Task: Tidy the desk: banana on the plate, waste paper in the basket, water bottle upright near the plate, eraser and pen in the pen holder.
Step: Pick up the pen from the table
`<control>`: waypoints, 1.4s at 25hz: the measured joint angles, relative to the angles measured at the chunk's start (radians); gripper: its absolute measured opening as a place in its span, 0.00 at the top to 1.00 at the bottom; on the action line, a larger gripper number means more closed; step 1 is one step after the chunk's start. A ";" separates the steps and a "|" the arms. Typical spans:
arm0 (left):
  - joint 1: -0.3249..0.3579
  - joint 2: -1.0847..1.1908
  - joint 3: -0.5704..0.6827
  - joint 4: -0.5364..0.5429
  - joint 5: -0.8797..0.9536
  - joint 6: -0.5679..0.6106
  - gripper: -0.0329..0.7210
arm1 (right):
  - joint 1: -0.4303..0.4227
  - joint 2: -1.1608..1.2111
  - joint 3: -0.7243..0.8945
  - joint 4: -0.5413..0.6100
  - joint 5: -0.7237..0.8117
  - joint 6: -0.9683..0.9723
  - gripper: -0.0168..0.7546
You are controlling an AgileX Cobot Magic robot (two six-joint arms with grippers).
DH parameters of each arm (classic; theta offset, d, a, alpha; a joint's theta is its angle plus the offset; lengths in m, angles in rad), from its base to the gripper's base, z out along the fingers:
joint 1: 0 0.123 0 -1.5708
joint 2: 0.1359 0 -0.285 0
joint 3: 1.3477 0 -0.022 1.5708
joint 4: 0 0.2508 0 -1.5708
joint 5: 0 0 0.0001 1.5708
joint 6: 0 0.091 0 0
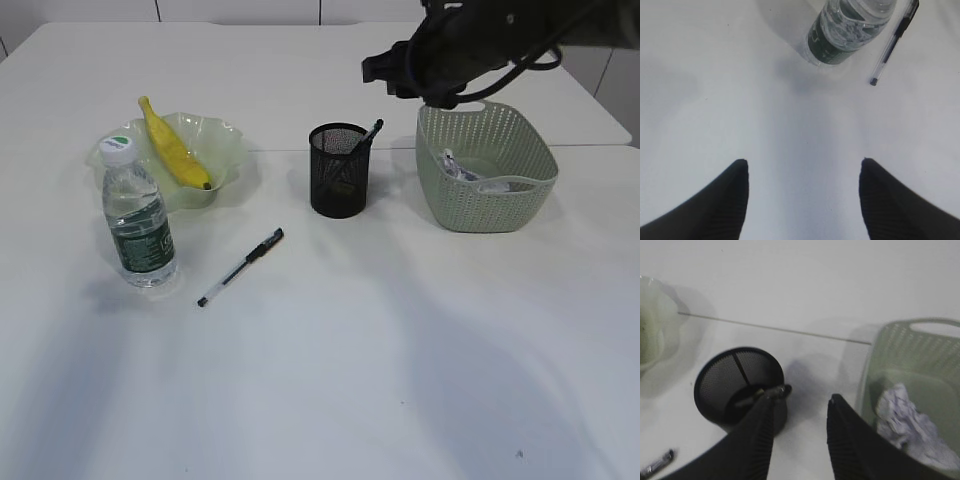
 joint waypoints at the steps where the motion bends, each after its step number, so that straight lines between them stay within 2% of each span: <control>1: 0.000 0.000 0.000 0.000 0.000 0.000 0.31 | 0.000 -0.028 0.000 0.002 0.065 -0.015 0.62; 5: 0.000 0.000 0.000 0.000 0.000 0.000 0.31 | 0.008 -0.119 0.000 0.039 0.313 -0.138 0.62; 10: 0.000 0.000 0.000 0.000 0.001 0.000 0.31 | 0.010 -0.173 0.000 0.190 0.646 -0.370 0.62; 13: 0.000 0.000 0.000 -0.001 0.001 0.000 0.31 | 0.011 -0.172 0.000 0.265 0.801 -0.423 0.62; 19: -0.001 -0.006 -0.008 -0.007 0.002 0.004 0.31 | 0.011 -0.196 0.000 0.333 0.830 -0.375 0.62; 22: -0.029 -0.025 -0.031 -0.007 0.002 0.006 0.31 | 0.011 -0.237 0.027 0.334 0.830 -0.344 0.62; 29: -0.201 -0.036 -0.110 0.002 -0.012 0.007 0.33 | 0.011 -0.304 0.153 0.311 0.833 -0.334 0.62; 35: -0.363 0.046 -0.257 0.027 -0.019 0.008 0.35 | 0.011 -0.307 0.220 0.306 0.833 -0.334 0.62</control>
